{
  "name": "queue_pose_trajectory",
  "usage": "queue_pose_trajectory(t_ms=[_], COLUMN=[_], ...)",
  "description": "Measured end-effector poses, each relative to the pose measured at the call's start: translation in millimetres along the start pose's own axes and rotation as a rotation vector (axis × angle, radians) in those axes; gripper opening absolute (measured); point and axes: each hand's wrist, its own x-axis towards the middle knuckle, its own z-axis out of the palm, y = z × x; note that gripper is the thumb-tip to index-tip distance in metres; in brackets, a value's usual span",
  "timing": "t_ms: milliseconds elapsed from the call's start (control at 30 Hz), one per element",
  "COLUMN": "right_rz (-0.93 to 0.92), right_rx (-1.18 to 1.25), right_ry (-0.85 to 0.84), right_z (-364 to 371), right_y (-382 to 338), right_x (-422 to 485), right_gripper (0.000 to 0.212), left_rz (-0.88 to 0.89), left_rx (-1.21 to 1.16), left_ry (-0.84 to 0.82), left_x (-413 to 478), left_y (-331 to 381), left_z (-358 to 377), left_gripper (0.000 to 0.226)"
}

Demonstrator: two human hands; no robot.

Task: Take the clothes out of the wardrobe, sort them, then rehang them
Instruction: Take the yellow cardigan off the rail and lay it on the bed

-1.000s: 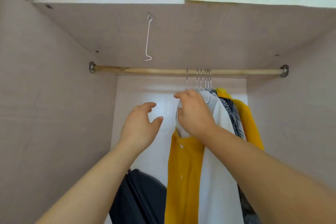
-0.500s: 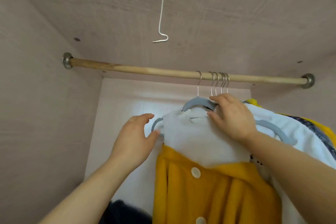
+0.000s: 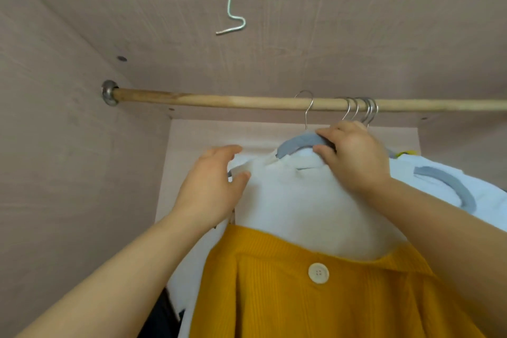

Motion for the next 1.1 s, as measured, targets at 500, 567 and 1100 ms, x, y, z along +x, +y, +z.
queue_pose_trajectory(t_ms=[500,567,1100], right_rz=[-0.251,-0.262,-0.434], right_rx=[0.544,0.622,1.436], right_ry=[0.138,0.063,-0.013], right_z=[20.4,25.9,-80.3], right_y=[-127.8,-147.4,-339.5], right_x=[-133.1,-176.6,-401.4], right_gripper=[0.026,0.030,0.024], left_rz=[-0.190,-0.282,-0.783], left_rx=[0.203,0.268,0.904], left_ry=[0.071,0.044,0.143], left_x=[-172.7,-225.4,-523.4], left_y=[-36.3,-39.6,106.9], left_z=[-51.6,-64.3,-225.5], left_gripper=[0.046,0.048,0.030])
